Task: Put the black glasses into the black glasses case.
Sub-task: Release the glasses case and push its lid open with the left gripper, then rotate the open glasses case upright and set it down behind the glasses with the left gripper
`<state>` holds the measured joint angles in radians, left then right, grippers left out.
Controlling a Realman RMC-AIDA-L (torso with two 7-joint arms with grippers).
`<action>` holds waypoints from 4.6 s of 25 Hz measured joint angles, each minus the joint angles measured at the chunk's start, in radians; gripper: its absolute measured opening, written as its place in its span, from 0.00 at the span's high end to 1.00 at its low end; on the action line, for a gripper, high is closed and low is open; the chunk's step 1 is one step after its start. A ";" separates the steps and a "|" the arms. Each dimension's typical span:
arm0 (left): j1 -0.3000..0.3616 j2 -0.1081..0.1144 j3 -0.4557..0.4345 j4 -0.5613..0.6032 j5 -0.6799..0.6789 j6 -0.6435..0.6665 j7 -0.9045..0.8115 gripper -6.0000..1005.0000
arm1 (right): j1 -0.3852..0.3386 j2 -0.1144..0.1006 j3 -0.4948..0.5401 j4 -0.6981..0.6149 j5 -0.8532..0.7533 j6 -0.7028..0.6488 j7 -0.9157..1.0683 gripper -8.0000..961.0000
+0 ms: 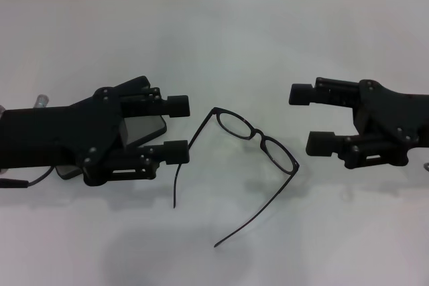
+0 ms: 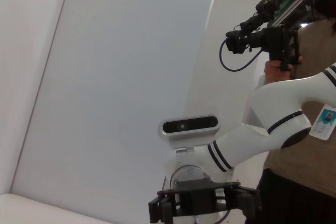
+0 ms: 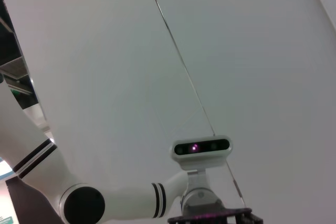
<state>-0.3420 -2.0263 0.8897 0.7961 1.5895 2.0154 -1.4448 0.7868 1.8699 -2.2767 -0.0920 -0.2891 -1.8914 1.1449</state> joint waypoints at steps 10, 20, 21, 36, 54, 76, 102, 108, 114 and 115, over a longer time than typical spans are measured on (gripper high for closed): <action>0.000 -0.002 0.000 0.000 0.000 -0.008 0.000 0.34 | -0.005 0.000 0.014 0.000 -0.004 -0.004 -0.004 0.09; -0.020 0.004 -0.088 0.206 -0.071 -0.012 -0.170 0.34 | -0.018 0.001 0.016 0.012 -0.003 0.023 -0.025 0.10; -0.023 0.003 -0.101 0.249 -0.071 -0.022 -0.199 0.34 | -0.019 0.001 0.016 0.012 -0.005 0.027 -0.025 0.10; 0.039 -0.055 0.083 1.020 0.411 -0.325 -0.604 0.34 | -0.112 0.015 0.060 0.004 -0.007 0.035 -0.030 0.10; -0.122 -0.060 0.377 1.004 1.063 -0.329 -0.847 0.37 | -0.123 0.039 0.064 0.004 -0.012 0.041 -0.039 0.10; -0.238 -0.057 0.448 0.641 1.243 -0.441 -0.905 0.44 | -0.132 0.040 0.063 0.005 -0.011 0.063 -0.051 0.10; -0.272 -0.059 0.533 0.836 1.245 -0.463 -0.897 0.78 | -0.101 0.056 0.052 -0.017 -0.177 -0.081 -0.113 0.10; -0.336 -0.062 0.692 0.777 1.244 -0.554 -0.897 0.79 | -0.096 0.074 0.055 -0.027 -0.208 -0.077 -0.108 0.18; -0.367 -0.068 0.829 0.705 1.244 -0.698 -0.907 0.79 | -0.101 0.079 0.056 -0.028 -0.210 -0.065 -0.108 0.19; -0.378 -0.069 0.844 0.685 1.244 -0.728 -0.912 0.79 | -0.103 0.079 0.057 -0.028 -0.210 -0.063 -0.108 0.19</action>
<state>-0.7203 -2.0951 1.7335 1.4814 2.8333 1.2875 -2.3569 0.6838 1.9492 -2.2195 -0.1197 -0.4990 -1.9545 1.0370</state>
